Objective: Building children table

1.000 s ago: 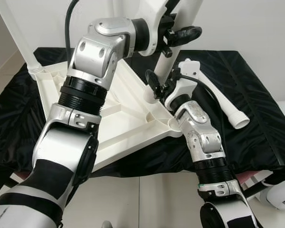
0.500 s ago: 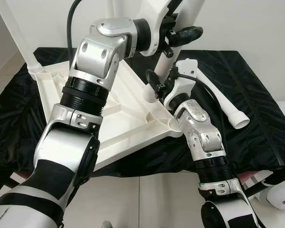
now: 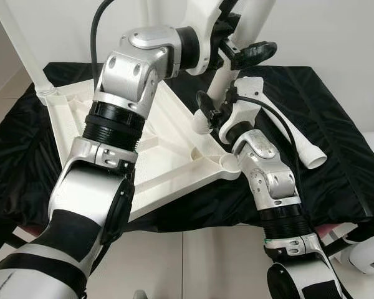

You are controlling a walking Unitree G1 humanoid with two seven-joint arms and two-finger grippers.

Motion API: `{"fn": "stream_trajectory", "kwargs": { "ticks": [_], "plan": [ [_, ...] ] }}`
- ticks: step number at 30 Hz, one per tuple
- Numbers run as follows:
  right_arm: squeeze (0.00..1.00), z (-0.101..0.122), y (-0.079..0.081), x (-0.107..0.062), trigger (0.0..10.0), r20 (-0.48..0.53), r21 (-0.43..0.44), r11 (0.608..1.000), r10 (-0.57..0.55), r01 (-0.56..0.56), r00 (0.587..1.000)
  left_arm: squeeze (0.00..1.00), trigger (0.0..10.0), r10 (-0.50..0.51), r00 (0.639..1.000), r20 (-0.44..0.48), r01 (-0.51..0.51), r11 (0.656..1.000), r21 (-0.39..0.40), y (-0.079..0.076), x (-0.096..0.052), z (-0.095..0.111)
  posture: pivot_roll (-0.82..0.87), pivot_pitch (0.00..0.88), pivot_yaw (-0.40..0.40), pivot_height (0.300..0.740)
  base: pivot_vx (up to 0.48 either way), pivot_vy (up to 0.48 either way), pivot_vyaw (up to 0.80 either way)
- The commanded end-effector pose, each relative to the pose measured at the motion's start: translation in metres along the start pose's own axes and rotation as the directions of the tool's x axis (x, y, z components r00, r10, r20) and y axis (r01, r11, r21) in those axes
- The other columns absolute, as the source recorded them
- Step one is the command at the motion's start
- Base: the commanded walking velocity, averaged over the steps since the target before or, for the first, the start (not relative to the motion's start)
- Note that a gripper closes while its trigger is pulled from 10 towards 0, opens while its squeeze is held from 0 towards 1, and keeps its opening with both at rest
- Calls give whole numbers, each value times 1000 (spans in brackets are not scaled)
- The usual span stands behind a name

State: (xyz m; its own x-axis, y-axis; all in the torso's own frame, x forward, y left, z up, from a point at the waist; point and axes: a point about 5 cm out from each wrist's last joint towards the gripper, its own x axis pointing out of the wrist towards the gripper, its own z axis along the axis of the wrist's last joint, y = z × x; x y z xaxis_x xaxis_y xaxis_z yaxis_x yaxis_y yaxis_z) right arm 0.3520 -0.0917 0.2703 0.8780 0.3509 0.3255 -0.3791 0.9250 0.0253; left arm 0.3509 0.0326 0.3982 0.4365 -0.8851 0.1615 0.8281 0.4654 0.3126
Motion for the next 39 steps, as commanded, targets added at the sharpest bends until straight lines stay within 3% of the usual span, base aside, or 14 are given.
{"fn": "stream_trajectory", "kwargs": {
  "ticks": [1, 3, 5, 7, 9, 13, 15, 18, 22, 23, 24, 29, 31, 39],
  "plan": [
    [0, 1, -2, -1, 10000, -2, -9, 1000, -8, 8, 1000, 0, 10000, 159, 987, 6, -159, 987, -14, 11, -2, 5, -41, 62, 15, 740, 0, 0, 0],
    [0, 0, -10, -2, 10000, -9, -22, 999, -27, 27, 1000, 0, 10000, 230, 972, 49, -226, 971, -76, 23, -12, 11, -38, 70, 16, 740, 0, 0, 0],
    [0, 0, -10, -2, 10000, -9, -22, 999, -27, 27, 1000, 0, 10000, 230, 972, 49, -226, 971, -76, 23, -12, 11, -38, 70, 16, 740, 0, 0, 0],
    [0, 0, -18, -5, 10000, -16, -35, 998, -49, 49, 999, 0, 10000, 307, 946, 98, -286, 940, -187, 37, -24, 19, -41, 78, 18, 740, 0, 0, 0],
    [0, 0, -24, -6, 10000, -19, -46, 997, -67, 66, 998, 0, 10000, 332, 937, 107, -304, 928, -216, 42, -32, 20, -42, 80, 19, 740, 0, 0, 0],
    [0, 3, -44, -13, 10000, -19, -78, 990, -116, 114, 993, 0, 10000, 354, 935, 25, -338, 909, -244, 41, -48, -9, -41, 95, 17, 740, 0, 0, 0],
    [0, 5, -54, -18, 10000, -17, -95, 987, -131, 129, 991, 0, 10000, 309, 950, -48, -312, 927, -208, 27, -47, -35, -43, 105, 18, 740, 0, 0, 0],
    [0, 6, -57, -19, 10000, -17, -100, 986, -135, 132, 991, 0, 10000, 284, 956, -71, -293, 936, -197, 20, -47, -45, -43, 106, 16, 740, 0, 0, 0],
    [0, 13, -70, -27, 10000, -5, -120, 981, -153, 152, 988, 0, 10000, 219, 942, -254, -251, 963, -100, -13, -46, -104, -57, 123, 21, 740, 0, 0, 0],
    [0, 13, -70, -27, 10000, -5, -120, 981, -153, 152, 988, 0, 10000, 219, 942, -254, -251, 963, -100, -13, -46, -104, -57, 123, 21, 740, 0, 0, 0],
    [0, 15, -70, -30, 10000, 1, -126, 983, -136, 135, 991, 0, 10000, 207, 932, -296, -243, 966, -89, -21, -47, -118, -59, 125, 20, 740, 0, 0, 0],
    [0, 20, -69, -34, 10000, 11, -137, 986, -92, 93, 996, 0, 10000, 176, 914, -365, -225, 969, -96, -37, -47, -143, -71, 129, 24, 740, 0, 0, 0],
    [0, 22, -70, -39, 10000, 11, -134, 989, -67, 68, 998, 0, 10000, 157, 892, -423, -210, 974, -82, -54, -50, -162, -73, 129, 27, 740, 0, 0, 0],
    [0, 22, -72, -43, 10000, 5, -140, 988, -63, 63, 998, 0, 10000, 117, 868, -483, -174, 982, -75, -73, -57, -182, -75, 122, 32, 740, 0, 0, 0]
  ]
}}
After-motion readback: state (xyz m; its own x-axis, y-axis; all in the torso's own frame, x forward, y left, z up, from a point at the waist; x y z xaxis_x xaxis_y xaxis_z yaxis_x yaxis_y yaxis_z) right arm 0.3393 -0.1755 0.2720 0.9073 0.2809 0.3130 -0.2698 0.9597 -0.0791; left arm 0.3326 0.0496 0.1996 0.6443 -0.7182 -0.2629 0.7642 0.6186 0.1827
